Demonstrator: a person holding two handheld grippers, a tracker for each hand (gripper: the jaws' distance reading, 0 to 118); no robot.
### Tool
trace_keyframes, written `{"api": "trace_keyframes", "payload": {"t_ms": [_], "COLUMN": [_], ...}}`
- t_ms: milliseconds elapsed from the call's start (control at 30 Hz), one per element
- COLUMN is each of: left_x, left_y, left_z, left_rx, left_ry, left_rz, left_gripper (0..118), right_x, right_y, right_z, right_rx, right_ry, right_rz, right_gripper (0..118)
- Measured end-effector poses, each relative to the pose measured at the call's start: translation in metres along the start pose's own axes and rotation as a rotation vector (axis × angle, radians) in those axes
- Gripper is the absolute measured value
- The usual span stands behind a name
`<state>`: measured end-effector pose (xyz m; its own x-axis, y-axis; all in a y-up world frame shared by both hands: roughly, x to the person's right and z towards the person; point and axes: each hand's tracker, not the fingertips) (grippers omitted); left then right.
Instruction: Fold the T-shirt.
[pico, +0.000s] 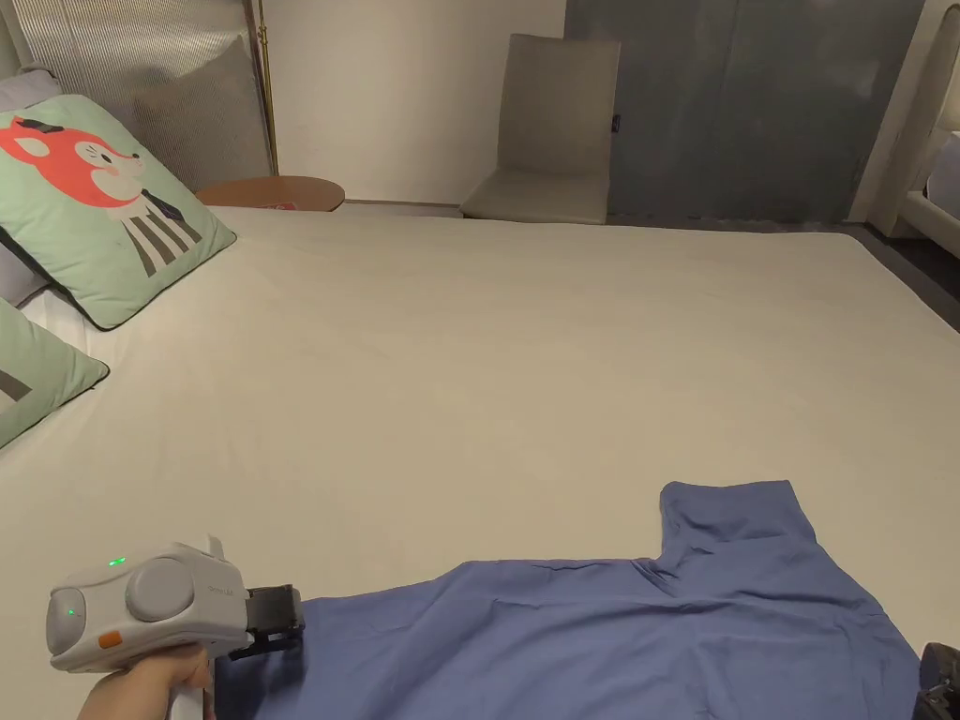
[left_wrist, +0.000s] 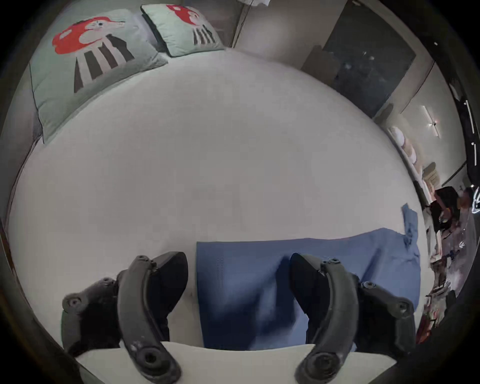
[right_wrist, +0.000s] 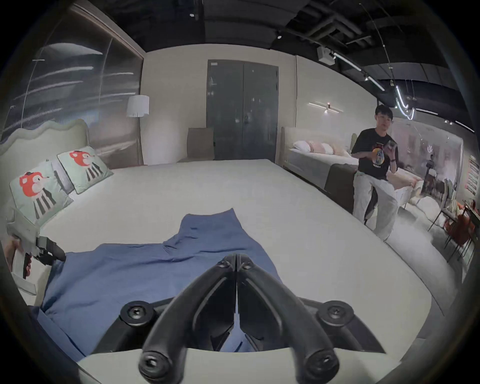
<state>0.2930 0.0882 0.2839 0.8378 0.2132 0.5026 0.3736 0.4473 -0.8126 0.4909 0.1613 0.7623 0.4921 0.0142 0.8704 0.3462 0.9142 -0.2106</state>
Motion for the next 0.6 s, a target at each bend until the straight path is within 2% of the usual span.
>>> {"api": "trace_keyframes", "payload": {"t_ms": [67, 100, 167, 200, 300, 367, 400, 433, 600], "left_x": [0.005, 0.007, 0.014, 0.016, 0.021, 0.023, 0.025, 0.025, 0.032], "left_y": [-0.001, 0.000, -0.002, -0.002, -0.002, -0.003, -0.004, -0.005, -0.011], "left_z": [0.000, 0.003, 0.009, 0.013, 0.025, 0.036, 0.043, 0.048, 0.066], "left_rx": [0.011, 0.013, 0.044, 0.065, 0.063, 0.106, 0.117, 0.128, 0.175], "left_ry": [0.011, 0.028, 0.100, 0.076, 0.061, 0.057, 0.053, 0.045, -0.003], "left_rz": [0.004, -0.003, -0.067, -0.087, -0.073, -0.102, -0.110, -0.113, -0.116], "left_gripper": [77, 64, 16, 3, 4, 4, 3, 4, 3], "right_x": [0.000, 0.000, 0.001, 0.001, 0.004, 0.010, 0.012, 0.013, 0.020], "right_y": [-0.002, -0.003, -0.004, -0.004, 0.005, 0.016, 0.021, 0.027, 0.042], "right_z": [-0.005, -0.009, -0.017, -0.022, -0.048, -0.077, -0.092, -0.105, -0.193], "right_rx": [-0.014, -0.023, -0.039, -0.047, -0.092, -0.175, -0.192, -0.173, -0.374], "right_ry": [0.000, 0.001, 0.002, 0.003, -0.004, 0.017, 0.013, -0.006, -0.021], "right_rz": [-0.002, -0.003, -0.001, -0.001, -0.007, -0.004, -0.005, 0.002, -0.009], "right_gripper": [1, 1, 2, 4, 16, 96, 118, 118, 118]}}
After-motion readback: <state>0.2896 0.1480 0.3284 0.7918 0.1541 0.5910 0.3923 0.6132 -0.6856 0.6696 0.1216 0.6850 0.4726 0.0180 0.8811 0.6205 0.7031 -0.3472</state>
